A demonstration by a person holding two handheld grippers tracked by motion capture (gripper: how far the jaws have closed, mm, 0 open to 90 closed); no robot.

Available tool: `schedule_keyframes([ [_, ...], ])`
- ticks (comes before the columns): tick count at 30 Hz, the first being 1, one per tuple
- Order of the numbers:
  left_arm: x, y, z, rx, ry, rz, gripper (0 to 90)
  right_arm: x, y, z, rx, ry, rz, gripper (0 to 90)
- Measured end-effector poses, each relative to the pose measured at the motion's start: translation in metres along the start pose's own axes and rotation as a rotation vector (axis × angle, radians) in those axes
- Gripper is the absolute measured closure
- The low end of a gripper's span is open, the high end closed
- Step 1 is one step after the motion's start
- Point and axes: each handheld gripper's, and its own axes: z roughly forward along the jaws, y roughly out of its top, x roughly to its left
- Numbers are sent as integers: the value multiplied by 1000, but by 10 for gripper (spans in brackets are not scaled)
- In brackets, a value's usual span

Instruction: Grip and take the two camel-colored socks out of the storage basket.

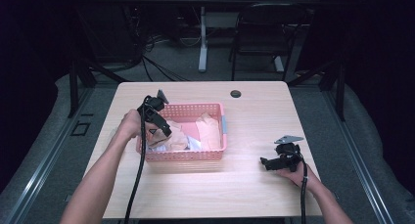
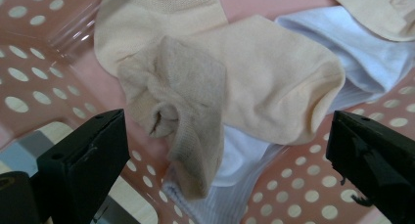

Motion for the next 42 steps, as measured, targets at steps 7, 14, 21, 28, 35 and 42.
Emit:
schedule_keyframes([
  [7,0,-1,12,12,3,-1,117,0,0,0,-1,1,0,0],
  [14,0,-3,25,39,44,1,301,0,0,0,0,0,0,0],
  [21,-1,-4,32,64,94,14,557,0,0,0,0,0,0,0],
  [28,-2,-5,32,75,98,29,778,0,0,0,-1,1,0,0],
  [35,-5,-2,18,59,87,43,796,0,0,0,0,0,0,0],
  [42,-8,-1,4,52,70,62,796,0,0,0,0,0,1,0],
])
